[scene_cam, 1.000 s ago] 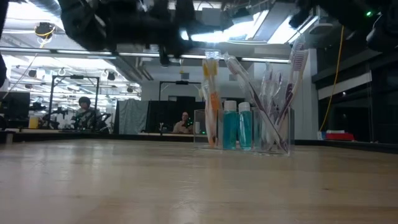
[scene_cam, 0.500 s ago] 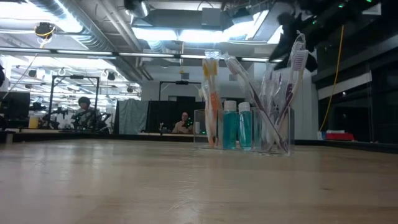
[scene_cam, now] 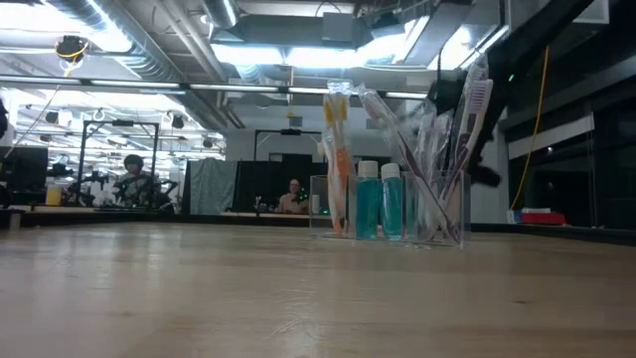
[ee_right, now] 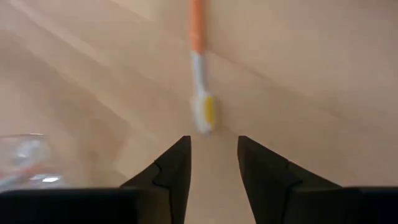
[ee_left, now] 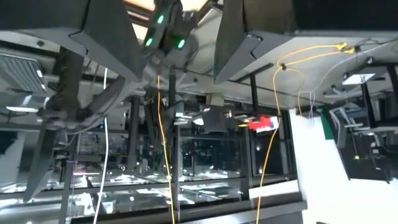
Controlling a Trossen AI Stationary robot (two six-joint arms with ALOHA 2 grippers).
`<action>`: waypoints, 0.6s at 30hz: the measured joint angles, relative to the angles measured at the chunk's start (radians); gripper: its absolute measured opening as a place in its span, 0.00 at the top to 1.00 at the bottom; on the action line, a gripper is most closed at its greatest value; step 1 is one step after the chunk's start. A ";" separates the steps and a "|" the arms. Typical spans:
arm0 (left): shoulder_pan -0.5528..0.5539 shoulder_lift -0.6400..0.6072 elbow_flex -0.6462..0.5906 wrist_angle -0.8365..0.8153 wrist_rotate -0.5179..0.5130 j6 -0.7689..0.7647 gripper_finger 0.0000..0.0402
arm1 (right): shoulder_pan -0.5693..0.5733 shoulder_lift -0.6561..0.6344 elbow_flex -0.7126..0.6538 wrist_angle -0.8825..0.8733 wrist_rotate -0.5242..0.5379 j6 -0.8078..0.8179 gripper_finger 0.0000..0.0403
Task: Pick & Place toothbrushing station
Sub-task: Put the orange toothbrush into the transparent organizer
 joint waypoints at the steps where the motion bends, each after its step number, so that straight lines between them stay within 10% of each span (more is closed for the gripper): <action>1: 0.000 0.005 0.010 0.000 0.003 -0.003 0.52 | -0.006 0.032 0.000 0.000 -0.001 -0.009 0.67; 18: 0.000 0.035 0.055 -0.016 0.010 -0.035 0.52 | -0.020 0.189 0.000 0.157 -0.091 -0.081 0.67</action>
